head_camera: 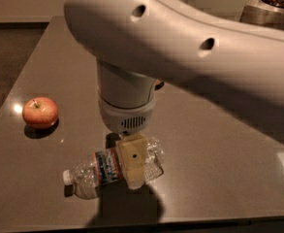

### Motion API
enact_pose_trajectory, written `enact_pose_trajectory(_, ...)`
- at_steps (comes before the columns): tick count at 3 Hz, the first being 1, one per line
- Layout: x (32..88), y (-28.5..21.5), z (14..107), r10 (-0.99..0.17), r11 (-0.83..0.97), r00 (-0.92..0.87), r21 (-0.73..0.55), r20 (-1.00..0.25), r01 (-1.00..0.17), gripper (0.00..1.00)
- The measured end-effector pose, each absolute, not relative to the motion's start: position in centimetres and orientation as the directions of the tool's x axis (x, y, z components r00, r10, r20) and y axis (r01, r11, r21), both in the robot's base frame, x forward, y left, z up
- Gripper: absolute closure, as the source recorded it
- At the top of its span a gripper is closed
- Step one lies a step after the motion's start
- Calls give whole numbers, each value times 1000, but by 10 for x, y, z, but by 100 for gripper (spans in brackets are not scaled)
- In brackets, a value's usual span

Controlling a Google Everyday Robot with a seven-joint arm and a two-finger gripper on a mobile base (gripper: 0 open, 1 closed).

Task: Place water bottle upright

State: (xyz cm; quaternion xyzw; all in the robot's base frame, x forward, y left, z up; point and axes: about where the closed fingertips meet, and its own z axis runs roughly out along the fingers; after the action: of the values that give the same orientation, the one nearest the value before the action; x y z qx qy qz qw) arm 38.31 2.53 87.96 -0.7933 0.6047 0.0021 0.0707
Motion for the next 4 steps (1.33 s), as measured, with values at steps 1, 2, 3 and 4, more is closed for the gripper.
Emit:
enact_pose_trajectory(1, 377, 41, 864, -949, -302, 307, -80, -72, -950, 0)
enact_pose_trajectory(2, 376, 49, 854, -945, -316, 319, -61, -70, -947, 0)
enact_pose_trajectory(3, 371, 55, 847, -941, -331, 333, -39, -65, -943, 0)
enact_pose_trajectory(4, 366, 56, 845, -941, -331, 330, -8, -69, -944, 22)
